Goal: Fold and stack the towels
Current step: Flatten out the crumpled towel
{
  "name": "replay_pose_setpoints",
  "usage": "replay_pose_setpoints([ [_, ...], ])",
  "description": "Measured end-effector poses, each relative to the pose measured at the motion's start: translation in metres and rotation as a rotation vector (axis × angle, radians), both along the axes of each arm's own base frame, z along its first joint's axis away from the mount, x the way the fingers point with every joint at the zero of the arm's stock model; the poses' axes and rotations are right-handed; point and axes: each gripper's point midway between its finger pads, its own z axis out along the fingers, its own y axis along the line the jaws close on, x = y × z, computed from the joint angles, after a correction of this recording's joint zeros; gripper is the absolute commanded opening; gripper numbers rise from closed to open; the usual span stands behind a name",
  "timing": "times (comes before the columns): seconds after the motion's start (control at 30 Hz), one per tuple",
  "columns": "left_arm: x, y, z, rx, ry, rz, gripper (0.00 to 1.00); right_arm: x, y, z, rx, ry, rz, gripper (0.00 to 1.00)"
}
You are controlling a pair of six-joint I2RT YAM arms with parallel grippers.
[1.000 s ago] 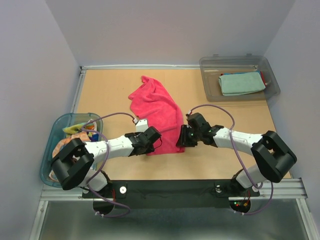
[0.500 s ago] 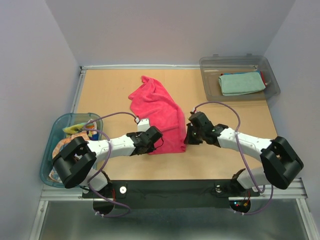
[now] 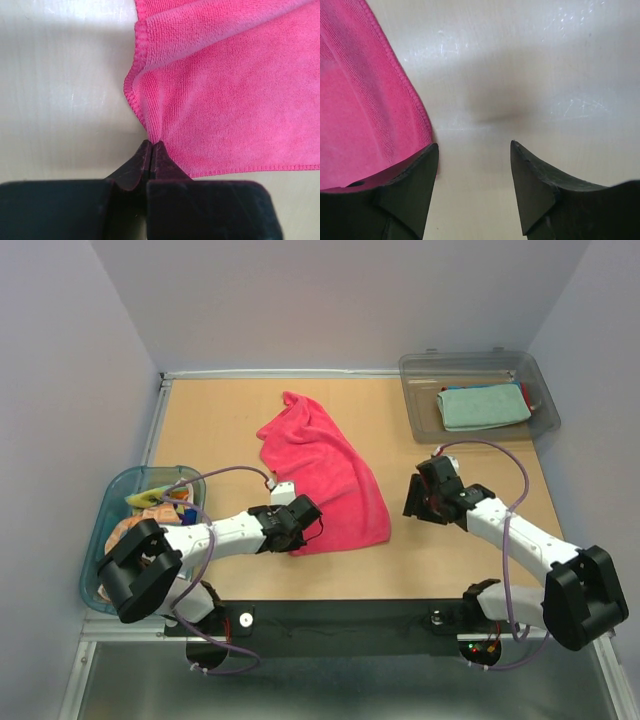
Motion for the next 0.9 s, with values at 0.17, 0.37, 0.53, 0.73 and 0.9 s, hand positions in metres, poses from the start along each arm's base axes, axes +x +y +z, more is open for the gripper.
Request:
replay_pose_setpoints([
  [0.17,-0.007,0.002,0.004,-0.003,0.009,-0.004,0.17,-0.006,0.012,-0.008,0.043,0.051,0.042,0.57],
  [0.37,-0.015,0.01,0.012,-0.01,0.006,0.013,0.11,-0.019,0.034,-0.022,0.099,0.101,0.132,0.49],
  [0.53,-0.015,0.018,0.02,-0.001,-0.017,0.038,0.1,-0.036,0.054,-0.035,0.106,0.153,0.21,0.48],
  [0.73,-0.018,0.023,0.019,0.017,-0.009,0.044,0.09,-0.041,0.077,-0.043,0.127,0.163,0.253,0.47],
  [0.9,-0.018,0.027,0.022,0.023,-0.017,0.048,0.09,-0.038,0.088,-0.047,0.142,0.153,0.259,0.41],
])
